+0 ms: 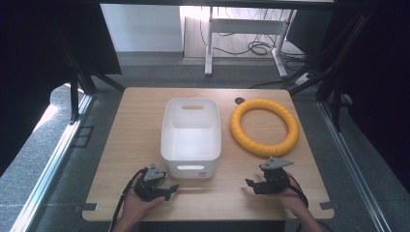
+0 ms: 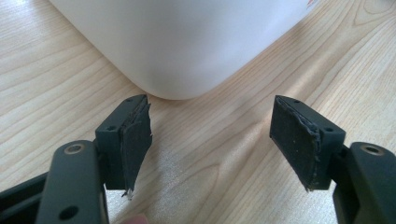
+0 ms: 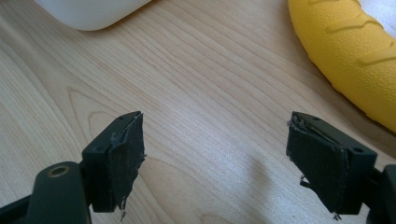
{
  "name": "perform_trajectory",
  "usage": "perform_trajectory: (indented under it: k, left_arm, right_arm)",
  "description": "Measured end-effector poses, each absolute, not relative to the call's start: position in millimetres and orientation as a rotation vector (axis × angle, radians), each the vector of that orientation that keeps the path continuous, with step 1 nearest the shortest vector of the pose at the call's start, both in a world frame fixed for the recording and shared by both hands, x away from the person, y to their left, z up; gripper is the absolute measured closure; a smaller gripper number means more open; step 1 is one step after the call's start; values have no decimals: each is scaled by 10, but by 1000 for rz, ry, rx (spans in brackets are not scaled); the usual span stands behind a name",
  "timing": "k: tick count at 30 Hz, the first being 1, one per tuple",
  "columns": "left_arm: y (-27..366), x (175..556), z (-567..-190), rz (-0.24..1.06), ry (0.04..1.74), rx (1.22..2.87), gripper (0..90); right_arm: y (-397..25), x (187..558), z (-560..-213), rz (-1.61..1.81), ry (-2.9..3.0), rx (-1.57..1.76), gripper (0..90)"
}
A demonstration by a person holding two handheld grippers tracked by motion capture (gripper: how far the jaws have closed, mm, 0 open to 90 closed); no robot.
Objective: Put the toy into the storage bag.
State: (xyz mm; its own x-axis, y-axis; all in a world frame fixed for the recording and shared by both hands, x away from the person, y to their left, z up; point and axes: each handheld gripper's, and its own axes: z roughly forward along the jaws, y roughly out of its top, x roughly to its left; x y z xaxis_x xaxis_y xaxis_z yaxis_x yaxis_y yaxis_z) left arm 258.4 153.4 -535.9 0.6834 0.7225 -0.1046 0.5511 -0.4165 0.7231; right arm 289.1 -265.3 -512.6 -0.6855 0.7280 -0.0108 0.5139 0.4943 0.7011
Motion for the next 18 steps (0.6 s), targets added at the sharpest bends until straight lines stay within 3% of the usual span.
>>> perform_trajectory:
  k: [12, 18]
  left_arm:
    - [1560, 2586, -5334, 286, 987, 2109, 293]
    - [1546, 2569, -5313, 284, 976, 2107, 293]
  right_arm:
    - [-2705, 3001, -5010, 991, 2396, 1030, 207]
    - [-2754, 3352, -4834, 987, 2369, 1043, 221]
